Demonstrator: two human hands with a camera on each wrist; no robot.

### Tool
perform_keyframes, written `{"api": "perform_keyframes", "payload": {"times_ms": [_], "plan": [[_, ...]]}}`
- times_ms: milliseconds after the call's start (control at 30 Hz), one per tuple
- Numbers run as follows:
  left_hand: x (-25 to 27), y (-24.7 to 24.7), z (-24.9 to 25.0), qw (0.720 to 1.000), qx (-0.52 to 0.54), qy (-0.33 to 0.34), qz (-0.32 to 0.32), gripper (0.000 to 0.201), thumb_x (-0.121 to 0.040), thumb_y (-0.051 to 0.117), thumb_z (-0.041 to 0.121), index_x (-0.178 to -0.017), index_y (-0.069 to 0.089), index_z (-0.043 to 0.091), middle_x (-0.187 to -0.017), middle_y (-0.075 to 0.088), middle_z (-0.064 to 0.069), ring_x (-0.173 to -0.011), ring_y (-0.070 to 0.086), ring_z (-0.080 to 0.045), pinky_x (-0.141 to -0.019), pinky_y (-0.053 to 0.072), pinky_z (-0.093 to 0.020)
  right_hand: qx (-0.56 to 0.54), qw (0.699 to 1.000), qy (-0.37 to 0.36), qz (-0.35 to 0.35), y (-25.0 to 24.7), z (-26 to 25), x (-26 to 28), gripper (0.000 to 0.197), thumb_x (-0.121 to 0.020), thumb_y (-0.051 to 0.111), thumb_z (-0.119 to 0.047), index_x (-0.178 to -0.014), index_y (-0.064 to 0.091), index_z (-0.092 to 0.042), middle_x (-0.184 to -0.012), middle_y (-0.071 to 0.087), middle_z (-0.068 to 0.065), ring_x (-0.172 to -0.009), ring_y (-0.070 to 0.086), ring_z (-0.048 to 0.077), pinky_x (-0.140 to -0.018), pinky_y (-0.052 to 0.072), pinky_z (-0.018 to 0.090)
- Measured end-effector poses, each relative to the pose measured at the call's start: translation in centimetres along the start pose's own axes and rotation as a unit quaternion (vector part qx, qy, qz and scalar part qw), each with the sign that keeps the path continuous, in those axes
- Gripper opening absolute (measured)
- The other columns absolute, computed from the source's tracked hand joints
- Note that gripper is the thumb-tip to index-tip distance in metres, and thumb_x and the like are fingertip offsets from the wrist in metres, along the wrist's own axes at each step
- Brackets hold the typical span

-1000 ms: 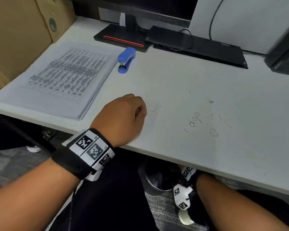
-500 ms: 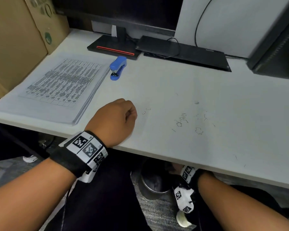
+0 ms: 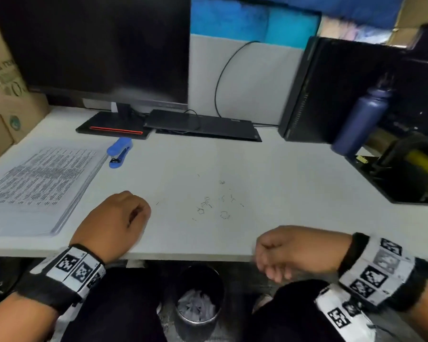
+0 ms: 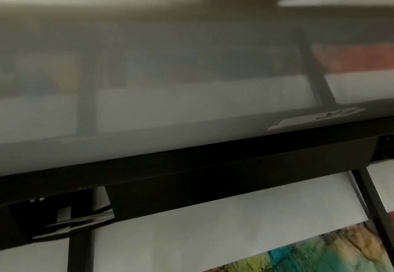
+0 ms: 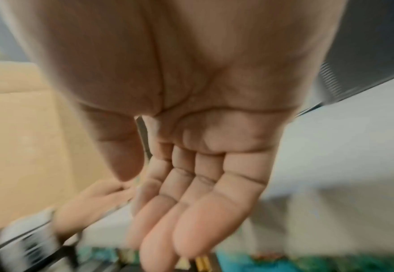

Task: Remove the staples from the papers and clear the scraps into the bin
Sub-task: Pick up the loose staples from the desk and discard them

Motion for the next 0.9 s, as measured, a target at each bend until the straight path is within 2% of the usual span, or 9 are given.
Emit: {"api": "perform_keyframes", "payload": {"times_ms": [100,167,233,300,467,533,633,767,900], "plan": [[0.8,1.1,1.9,0.994,-0.031,0.046,-0.09,0.055,-0.09,0.032,0.065,-0.133,0.055,0.04,-0.138,0.052,0.021,-0.129,0.048,-0.007,-0.105,0.034,-0.023,-0.056,0.995,0.065,0.046,-4.1,2.0,-0.1,0.02,-0.094,0.046,-0.008,-0.091,0.066,-0.006,-0.084,0.071,0.014,-0.068,0.066,0.021,-0.058,0.053,0.025],[1.7,3.1,4.0,0.981,-0.08,0.069,-0.165,0.078,-0.088,0.01,0.076,-0.155,0.024,0.038,-0.16,0.016,0.022,-0.15,0.014,-0.004,-0.118,0.01,-0.023,-0.075,0.992,0.087,0.05,-4.8,2.4,-1.4,0.022,-0.096,0.045,-0.009,-0.094,0.065,-0.001,-0.081,0.071,0.018,-0.063,0.069,0.024,-0.052,0.055,0.025],[2.4,4.9,6.5,0.964,-0.143,0.088,-0.204,0.087,-0.085,-0.001,0.081,-0.158,-0.003,0.034,-0.16,-0.014,0.017,-0.151,-0.014,-0.005,-0.121,-0.007,-0.033,-0.088,0.989,0.098,0.062,-4.8,1.8,-3.1,0.024,-0.096,0.043,-0.01,-0.095,0.064,0.001,-0.074,0.07,0.018,-0.061,0.069,0.028,-0.046,0.053,0.026],[2.5,6.1,8.1,0.957,-0.173,0.08,-0.218,0.088,-0.087,0.004,0.081,-0.157,-0.012,0.03,-0.158,-0.025,0.012,-0.149,-0.024,-0.01,-0.122,-0.01,-0.041,-0.106,0.986,0.095,0.084,-4.7,0.3,-4.9,0.023,-0.095,0.043,-0.011,-0.095,0.063,0.0,-0.069,0.068,0.016,-0.061,0.069,0.029,-0.043,0.05,0.025],[1.4,6.2,8.9,0.954,-0.134,0.094,-0.251,0.082,-0.094,0.014,0.072,-0.157,-0.012,0.027,-0.162,-0.021,0.013,-0.148,-0.023,-0.005,-0.124,-0.009,-0.035,-0.118,0.99,-0.004,0.076,-5.0,-5.0,-8.2,0.021,-0.1,0.043,-0.01,-0.098,0.062,-0.001,-0.072,0.064,0.01,-0.06,0.064,0.023,-0.053,0.051,0.029],[0.5,5.0,7.1,0.964,-0.118,0.056,-0.23,0.086,-0.09,0.009,0.072,-0.158,-0.008,0.023,-0.159,-0.018,0.015,-0.15,-0.018,-0.007,-0.123,-0.008,-0.029,-0.026,0.99,-0.024,0.136,-6.9,-6.6,-8.8,0.022,-0.099,0.044,-0.011,-0.096,0.064,-0.003,-0.074,0.064,0.008,-0.061,0.061,0.021,-0.057,0.05,0.03],[-0.4,3.7,3.7,0.968,-0.149,-0.045,-0.195,0.106,-0.075,-0.008,0.08,-0.158,-0.004,0.015,-0.165,-0.01,0.001,-0.153,-0.011,-0.014,-0.124,-0.004,-0.036,0.234,0.951,0.003,0.204,-9.6,-7.6,-10.6,0.026,-0.098,0.046,-0.021,-0.107,0.061,-0.003,-0.099,0.06,0.009,-0.092,0.059,0.025,-0.084,0.048,0.035],[-0.3,4.4,2.9,0.965,-0.157,-0.078,-0.195,0.099,-0.085,0.001,0.08,-0.158,-0.002,0.014,-0.166,-0.012,-0.003,-0.152,-0.015,-0.013,-0.125,-0.006,-0.04,0.402,0.902,0.078,0.132,-7.6,-7.2,-13.7,0.05,-0.093,0.039,-0.051,-0.127,0.043,-0.014,-0.116,0.045,0.009,-0.109,0.049,0.029,-0.096,0.043,0.046],[0.1,4.2,3.1,0.969,-0.152,0.003,-0.195,0.087,-0.089,-0.002,0.076,-0.159,0.0,0.024,-0.166,-0.009,0.008,-0.151,-0.016,-0.007,-0.124,-0.007,-0.043,0.334,0.941,0.03,0.047,-3.0,-8.5,-13.5,0.074,-0.094,0.038,-0.059,-0.149,0.024,-0.012,-0.164,0.007,0.007,-0.149,0.017,0.025,-0.117,0.024,0.044]]}}
Point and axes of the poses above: each hand's wrist, its own x-axis away from the middle knuckle, its own y-axis out of the palm, z = x × y, the point moved 5 cm from there along -x, towards the middle knuckle
